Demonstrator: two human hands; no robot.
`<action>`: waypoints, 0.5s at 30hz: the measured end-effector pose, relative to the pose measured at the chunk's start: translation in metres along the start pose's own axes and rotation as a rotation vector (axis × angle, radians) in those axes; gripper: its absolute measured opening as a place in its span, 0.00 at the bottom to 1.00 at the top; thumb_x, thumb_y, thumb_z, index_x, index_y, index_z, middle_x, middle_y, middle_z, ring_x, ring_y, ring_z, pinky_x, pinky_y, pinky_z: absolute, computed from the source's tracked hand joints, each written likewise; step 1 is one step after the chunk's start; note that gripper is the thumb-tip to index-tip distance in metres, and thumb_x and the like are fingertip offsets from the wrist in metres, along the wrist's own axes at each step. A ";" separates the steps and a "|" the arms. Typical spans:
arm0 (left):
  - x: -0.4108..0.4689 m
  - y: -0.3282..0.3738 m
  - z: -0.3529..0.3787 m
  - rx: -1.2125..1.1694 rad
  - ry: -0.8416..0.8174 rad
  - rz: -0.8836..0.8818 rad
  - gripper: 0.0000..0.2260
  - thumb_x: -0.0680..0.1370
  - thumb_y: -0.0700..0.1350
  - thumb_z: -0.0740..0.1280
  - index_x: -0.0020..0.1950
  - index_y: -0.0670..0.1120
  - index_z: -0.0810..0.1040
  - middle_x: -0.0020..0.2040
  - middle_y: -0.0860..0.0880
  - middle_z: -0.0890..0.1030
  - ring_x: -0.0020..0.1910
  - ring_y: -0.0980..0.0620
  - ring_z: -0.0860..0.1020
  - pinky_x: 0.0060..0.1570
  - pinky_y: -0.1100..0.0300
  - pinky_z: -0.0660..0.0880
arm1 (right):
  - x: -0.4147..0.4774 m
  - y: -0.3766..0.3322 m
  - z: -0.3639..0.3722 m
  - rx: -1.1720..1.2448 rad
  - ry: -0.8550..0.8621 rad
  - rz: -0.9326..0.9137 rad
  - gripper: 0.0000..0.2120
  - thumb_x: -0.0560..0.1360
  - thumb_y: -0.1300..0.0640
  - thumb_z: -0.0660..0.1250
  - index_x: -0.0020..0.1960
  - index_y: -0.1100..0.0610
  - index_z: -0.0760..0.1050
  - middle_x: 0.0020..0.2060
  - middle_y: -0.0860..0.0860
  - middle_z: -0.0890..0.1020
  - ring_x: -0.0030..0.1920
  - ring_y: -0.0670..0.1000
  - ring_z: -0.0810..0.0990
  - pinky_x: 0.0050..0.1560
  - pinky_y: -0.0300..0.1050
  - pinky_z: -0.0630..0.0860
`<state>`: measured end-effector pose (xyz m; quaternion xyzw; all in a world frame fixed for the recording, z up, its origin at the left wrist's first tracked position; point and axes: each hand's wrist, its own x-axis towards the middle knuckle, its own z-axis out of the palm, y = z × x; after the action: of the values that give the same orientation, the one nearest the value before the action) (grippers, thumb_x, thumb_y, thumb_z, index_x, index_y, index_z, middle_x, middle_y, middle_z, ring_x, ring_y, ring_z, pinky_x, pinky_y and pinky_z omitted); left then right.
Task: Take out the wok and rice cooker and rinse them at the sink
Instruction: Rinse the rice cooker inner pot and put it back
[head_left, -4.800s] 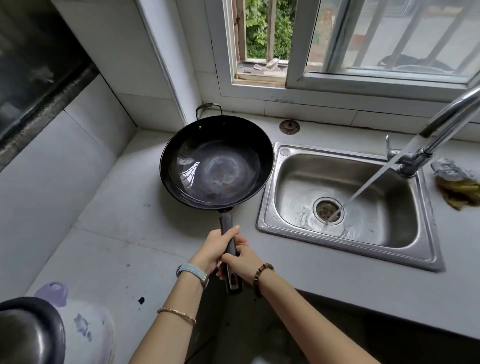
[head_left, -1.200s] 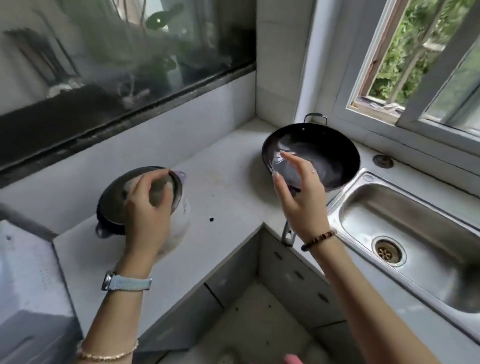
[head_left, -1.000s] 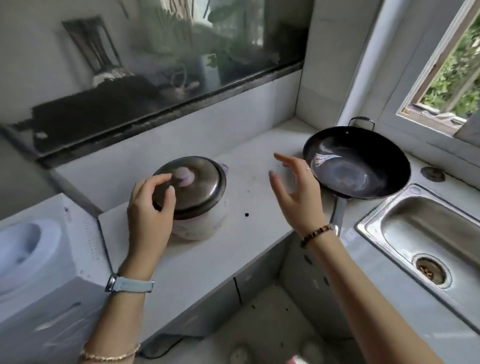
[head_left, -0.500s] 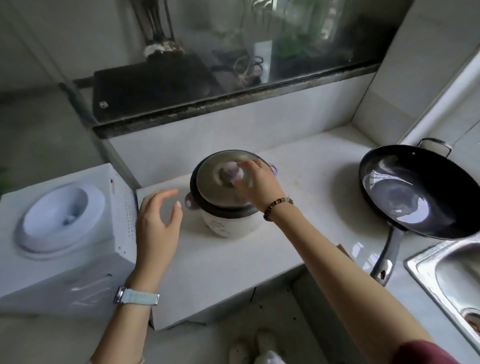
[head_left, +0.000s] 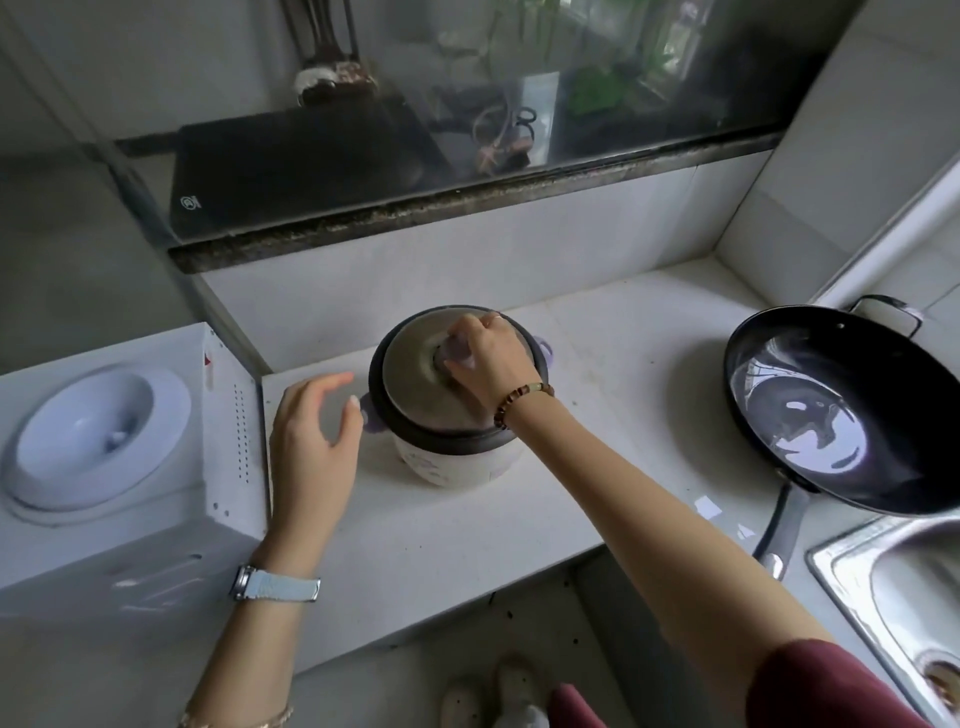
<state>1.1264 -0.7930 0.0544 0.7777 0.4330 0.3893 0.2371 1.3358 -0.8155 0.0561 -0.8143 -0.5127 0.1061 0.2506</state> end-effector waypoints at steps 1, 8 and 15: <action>0.001 0.002 0.001 -0.005 0.004 -0.001 0.10 0.78 0.37 0.66 0.59 0.41 0.78 0.56 0.45 0.79 0.58 0.48 0.76 0.59 0.66 0.66 | -0.001 0.001 -0.004 -0.002 0.004 0.003 0.15 0.75 0.53 0.65 0.58 0.59 0.75 0.53 0.58 0.75 0.54 0.58 0.75 0.56 0.49 0.73; 0.006 0.020 0.015 -0.045 0.035 0.022 0.10 0.77 0.35 0.66 0.58 0.39 0.79 0.56 0.45 0.79 0.57 0.52 0.74 0.57 0.78 0.61 | -0.005 0.014 -0.073 0.123 0.211 -0.029 0.18 0.74 0.53 0.69 0.60 0.60 0.77 0.44 0.56 0.79 0.54 0.56 0.75 0.52 0.36 0.66; 0.003 0.037 0.043 -0.091 -0.016 0.053 0.10 0.78 0.37 0.65 0.59 0.42 0.79 0.55 0.46 0.79 0.57 0.50 0.76 0.59 0.62 0.70 | -0.037 0.083 -0.130 0.020 0.297 0.078 0.17 0.70 0.53 0.72 0.56 0.58 0.79 0.42 0.53 0.79 0.50 0.55 0.77 0.48 0.37 0.68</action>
<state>1.1807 -0.8109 0.0569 0.7804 0.3922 0.4084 0.2652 1.4404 -0.9159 0.1210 -0.8378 -0.4369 -0.0008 0.3275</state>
